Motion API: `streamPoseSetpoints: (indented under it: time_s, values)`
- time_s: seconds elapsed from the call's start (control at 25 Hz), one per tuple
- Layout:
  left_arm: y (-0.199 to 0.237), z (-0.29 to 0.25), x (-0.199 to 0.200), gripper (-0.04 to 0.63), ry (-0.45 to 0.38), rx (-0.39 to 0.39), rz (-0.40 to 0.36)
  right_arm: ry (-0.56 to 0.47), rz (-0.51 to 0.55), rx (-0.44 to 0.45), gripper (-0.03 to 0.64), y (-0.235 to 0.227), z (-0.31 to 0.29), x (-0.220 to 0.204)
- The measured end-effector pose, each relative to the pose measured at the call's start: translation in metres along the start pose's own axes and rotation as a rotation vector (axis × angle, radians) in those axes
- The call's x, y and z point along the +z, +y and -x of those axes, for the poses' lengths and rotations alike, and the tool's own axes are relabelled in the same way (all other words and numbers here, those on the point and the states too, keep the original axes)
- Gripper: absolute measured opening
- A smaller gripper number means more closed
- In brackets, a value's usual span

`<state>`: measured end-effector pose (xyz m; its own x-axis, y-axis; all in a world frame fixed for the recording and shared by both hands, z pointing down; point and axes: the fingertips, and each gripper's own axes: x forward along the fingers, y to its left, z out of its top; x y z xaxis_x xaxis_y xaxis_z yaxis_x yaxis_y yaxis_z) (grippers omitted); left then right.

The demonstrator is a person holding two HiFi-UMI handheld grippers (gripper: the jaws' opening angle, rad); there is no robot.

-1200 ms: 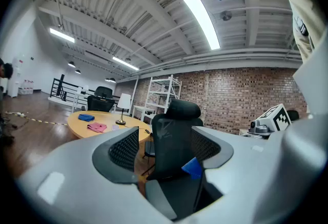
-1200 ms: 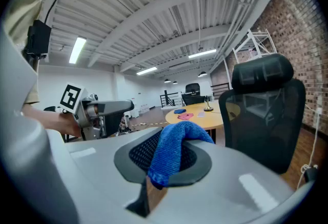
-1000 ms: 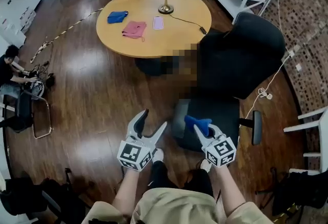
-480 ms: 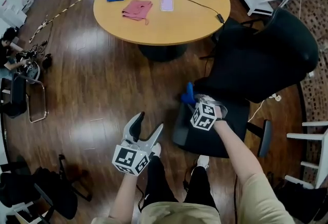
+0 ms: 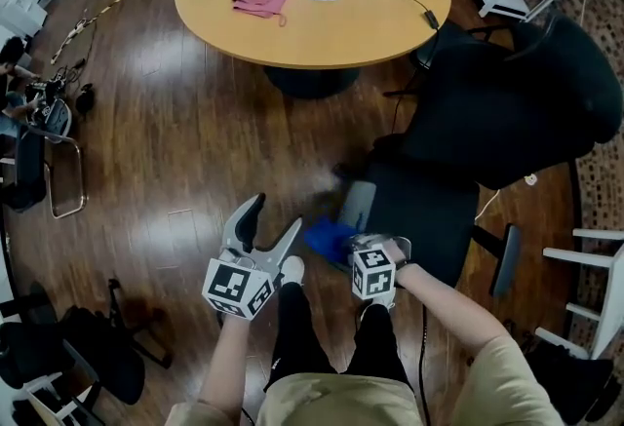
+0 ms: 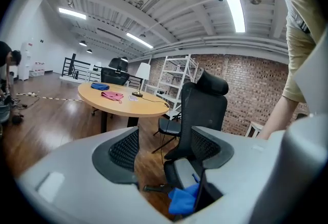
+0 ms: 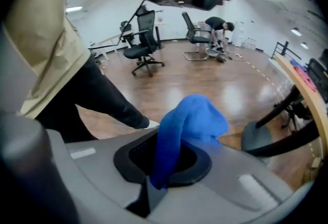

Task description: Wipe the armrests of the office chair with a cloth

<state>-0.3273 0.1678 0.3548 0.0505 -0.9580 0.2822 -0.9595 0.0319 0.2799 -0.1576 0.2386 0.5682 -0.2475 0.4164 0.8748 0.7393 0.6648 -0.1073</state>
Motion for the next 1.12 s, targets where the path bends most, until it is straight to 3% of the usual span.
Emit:
streamPoseSetpoints:
  time_s: [0.16, 0.28, 0.36, 0.48, 0.6, 0.68, 0.76, 0.88, 1.12]
  values:
    - [0.002, 0.001, 0.004, 0.296, -0.008, 0.013, 0.009, 0.004, 0.061, 0.158, 0.015, 0.067, -0.013, 0.005]
    - [0.000, 0.001, 0.007, 0.295, -0.018, 0.013, 0.012, -0.058, -0.018, 0.156, 0.017, 0.055, 0.016, 0.007]
    - [0.001, 0.001, 0.008, 0.295, -0.025, 0.015, 0.014, -0.126, -0.118, 0.050, 0.017, 0.010, 0.051, 0.008]
    - [0.002, 0.000, 0.008, 0.295, -0.022, 0.023, 0.019, -0.153, -0.236, -0.192, 0.017, -0.075, 0.102, -0.013]
    - [-0.001, -0.002, 0.005, 0.295, -0.020, 0.016, 0.021, -0.053, -0.280, -0.398, 0.017, -0.145, 0.127, -0.053]
    - [-0.006, -0.003, 0.004, 0.295, -0.014, 0.007, 0.018, 0.041, -0.278, -0.436, 0.017, -0.167, 0.118, -0.080]
    - [-0.010, -0.004, 0.004, 0.295, -0.008, 0.002, 0.014, 0.109, -0.248, -0.399, 0.015, -0.167, 0.097, -0.096]
    - [-0.012, -0.006, 0.005, 0.295, 0.000, 0.004, 0.013, 0.107, -0.183, -0.329, 0.015, -0.131, 0.068, -0.091]
    - [-0.005, -0.002, -0.003, 0.295, 0.004, 0.018, 0.026, -0.013, 0.007, -0.022, 0.017, 0.034, 0.009, -0.028]
